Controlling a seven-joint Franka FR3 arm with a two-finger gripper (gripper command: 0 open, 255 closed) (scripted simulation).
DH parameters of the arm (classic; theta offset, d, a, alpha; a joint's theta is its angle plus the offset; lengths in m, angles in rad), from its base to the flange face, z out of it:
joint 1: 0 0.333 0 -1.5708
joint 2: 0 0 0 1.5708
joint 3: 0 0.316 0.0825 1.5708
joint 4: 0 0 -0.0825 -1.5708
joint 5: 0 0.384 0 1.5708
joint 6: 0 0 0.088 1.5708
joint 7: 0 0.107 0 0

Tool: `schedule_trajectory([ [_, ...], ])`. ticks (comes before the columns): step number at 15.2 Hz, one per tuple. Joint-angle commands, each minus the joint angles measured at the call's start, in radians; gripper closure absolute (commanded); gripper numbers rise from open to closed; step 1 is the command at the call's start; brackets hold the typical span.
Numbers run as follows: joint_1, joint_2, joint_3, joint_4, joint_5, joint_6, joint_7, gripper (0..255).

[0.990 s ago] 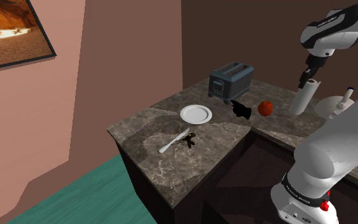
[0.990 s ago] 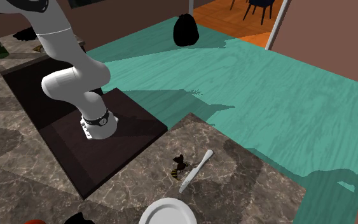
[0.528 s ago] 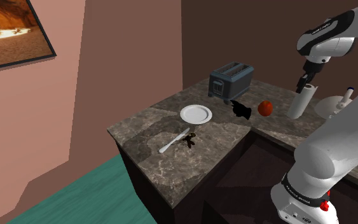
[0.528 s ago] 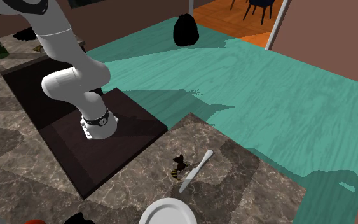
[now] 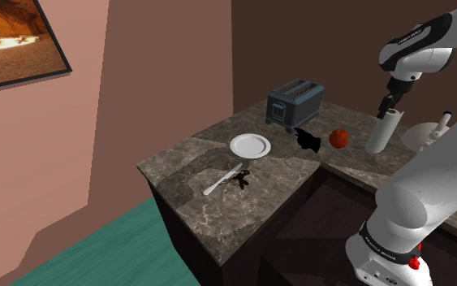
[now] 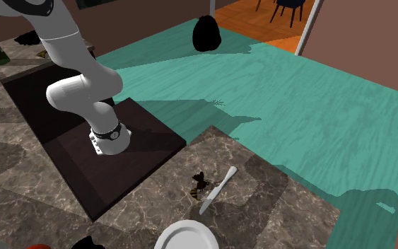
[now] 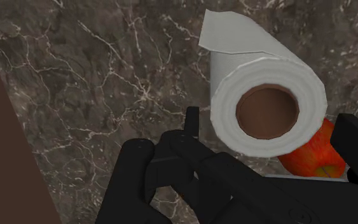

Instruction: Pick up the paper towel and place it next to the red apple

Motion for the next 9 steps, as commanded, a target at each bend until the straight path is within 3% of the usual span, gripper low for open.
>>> schedule_trajectory([
  [1, 0.000, 0.000, 0.000, 0.000, 0.000, 0.000, 0.000, 0],
  [3, 0.000, 0.000, 0.000, 0.000, 0.000, 0.000, 0.000, 0],
  [7, -0.013, -0.077, 0.042, 0.075, -0.048, -0.136, 0.039, 0],
  [9, -0.013, -0.077, 0.042, 0.075, -0.048, -0.135, 0.039, 0],
])
